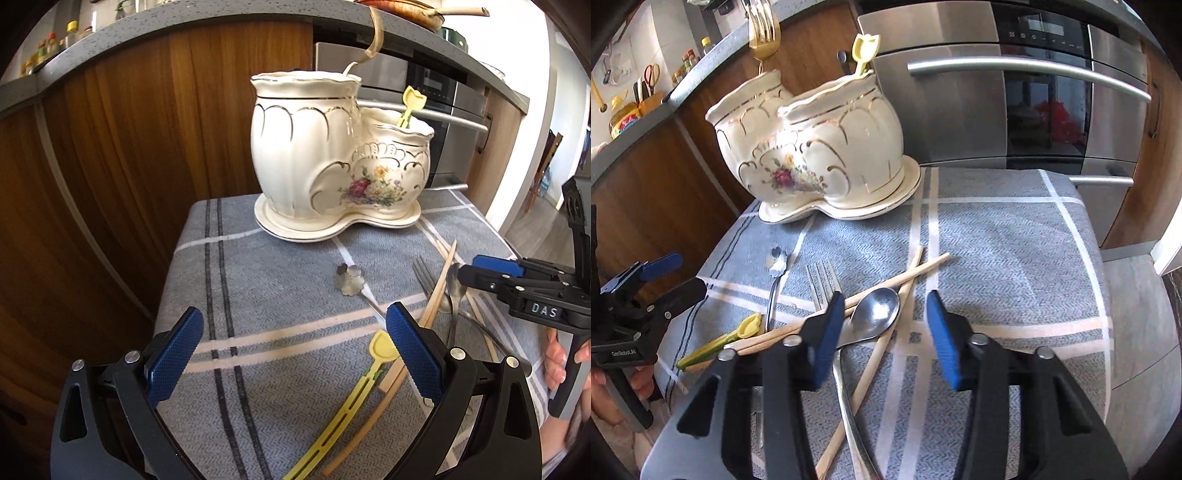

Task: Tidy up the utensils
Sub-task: 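Move the right gripper down to the cloth and grasp a wooden chopstick, then grasp another wooden chopstick with the left gripper while the right gripper lifts its chopstick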

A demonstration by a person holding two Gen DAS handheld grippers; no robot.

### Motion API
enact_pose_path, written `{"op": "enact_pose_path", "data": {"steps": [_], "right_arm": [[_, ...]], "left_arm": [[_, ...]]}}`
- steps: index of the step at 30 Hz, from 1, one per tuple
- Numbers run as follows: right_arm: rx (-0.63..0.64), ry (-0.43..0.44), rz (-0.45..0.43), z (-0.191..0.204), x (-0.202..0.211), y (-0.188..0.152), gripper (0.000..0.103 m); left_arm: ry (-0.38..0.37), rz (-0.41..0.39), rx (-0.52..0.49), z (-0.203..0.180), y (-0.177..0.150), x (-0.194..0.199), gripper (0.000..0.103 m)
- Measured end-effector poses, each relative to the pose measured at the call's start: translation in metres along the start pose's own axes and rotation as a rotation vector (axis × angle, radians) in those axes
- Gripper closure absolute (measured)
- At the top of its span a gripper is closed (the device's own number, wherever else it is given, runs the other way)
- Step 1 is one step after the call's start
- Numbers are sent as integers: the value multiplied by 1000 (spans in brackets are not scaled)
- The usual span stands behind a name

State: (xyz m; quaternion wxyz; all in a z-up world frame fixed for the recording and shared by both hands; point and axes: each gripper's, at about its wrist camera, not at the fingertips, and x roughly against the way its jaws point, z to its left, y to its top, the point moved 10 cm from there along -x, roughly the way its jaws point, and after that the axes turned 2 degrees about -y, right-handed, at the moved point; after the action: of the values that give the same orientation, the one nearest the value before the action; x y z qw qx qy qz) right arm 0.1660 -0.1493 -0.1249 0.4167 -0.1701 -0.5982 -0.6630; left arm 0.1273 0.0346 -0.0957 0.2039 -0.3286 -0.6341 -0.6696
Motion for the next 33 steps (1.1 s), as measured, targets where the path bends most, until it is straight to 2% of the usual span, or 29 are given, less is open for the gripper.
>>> {"op": "enact_pose_path", "data": {"steps": [4,9,11,17,27,30,33], "right_arm": [[-6,1,28,0,-6,-2,69],[-1,-5,40,2,-10,-2,73],[6,-16,44,3,-12,-2,83],[-2,-23,37,0,-12,-2,95],[-67,38,-47,-8,10,8,99],[-87,36,-115,-13,27,17,99],[-122,48,-165,-17,38,24,100]], "left_arm": [[-6,7,3,-1,-2,0,5],[-11,15,3,0,-2,-2,5],[-10,15,0,0,-3,-2,5],[-1,13,-6,1,-2,-1,5],[0,6,9,6,-1,0,5],[-2,7,9,6,-2,0,5],[-34,13,12,3,-3,2,5]]}}
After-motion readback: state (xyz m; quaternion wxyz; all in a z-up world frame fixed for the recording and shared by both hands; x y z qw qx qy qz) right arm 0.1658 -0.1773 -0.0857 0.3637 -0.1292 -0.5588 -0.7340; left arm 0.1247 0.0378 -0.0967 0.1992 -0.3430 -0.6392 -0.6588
